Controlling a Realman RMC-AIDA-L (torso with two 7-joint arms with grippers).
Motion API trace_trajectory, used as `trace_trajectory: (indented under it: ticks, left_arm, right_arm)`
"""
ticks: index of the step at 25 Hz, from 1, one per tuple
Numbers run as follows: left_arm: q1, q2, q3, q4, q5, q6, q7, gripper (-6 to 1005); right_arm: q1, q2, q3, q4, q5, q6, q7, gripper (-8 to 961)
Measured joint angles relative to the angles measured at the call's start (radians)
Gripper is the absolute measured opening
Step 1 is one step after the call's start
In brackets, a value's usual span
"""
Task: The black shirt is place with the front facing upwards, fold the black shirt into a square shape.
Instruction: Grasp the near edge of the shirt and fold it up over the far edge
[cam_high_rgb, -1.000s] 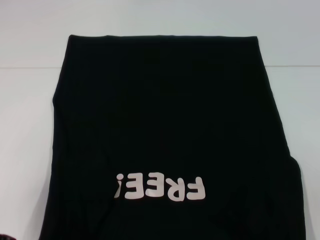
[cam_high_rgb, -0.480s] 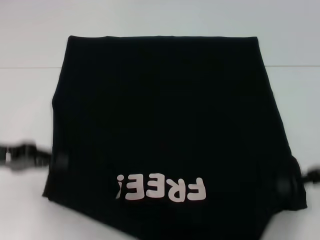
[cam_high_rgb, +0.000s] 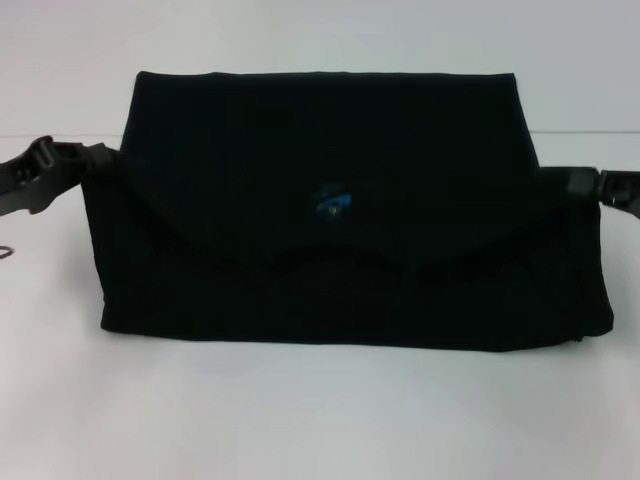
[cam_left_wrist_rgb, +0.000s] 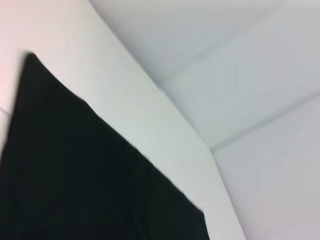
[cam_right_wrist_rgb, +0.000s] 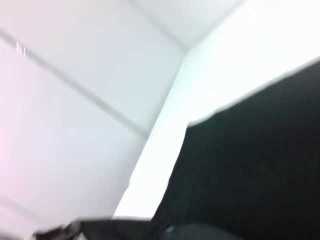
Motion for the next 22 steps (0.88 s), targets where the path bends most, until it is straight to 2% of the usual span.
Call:
trace_trajectory:
  ticks: [2,5,8,13,16,22]
  left_arm:
    - [-0.001,-0.027,0.0,-0.012,-0.04,-0.07,0.041,41]
    - [-0.006,-0.06,0.005,-0.016,-0.072,-0.136,0.097,41]
    - [-0.013,-0.083,0.006,-0.022,-0.088,-0.184,0.148,41]
    - [-0.024,-0.119,0.012,-0.024,-0.126,-0.269,0.227,41]
    - [-0.036,-0.132,0.033,-0.024,-0.128,-0.323,0.247,42]
    - [-0.056,-0.156,0.079,-0.025,-0.129,-0.399,0.276,42]
  right_arm:
    - [-0.003,0.016,0.0,0.021,0.019,0.082,-0.052,77]
    - [0.003,0.051,0.007,0.032,0.023,0.176,-0.114,78]
    - [0.013,0.085,0.008,0.033,0.028,0.266,-0.167,78]
    - [0.032,0.131,-0.001,0.036,0.067,0.403,-0.243,78]
    - [0.045,0.148,-0.004,0.037,0.076,0.477,-0.271,78]
    - [0.056,0.166,-0.014,0.04,0.078,0.585,-0.292,77]
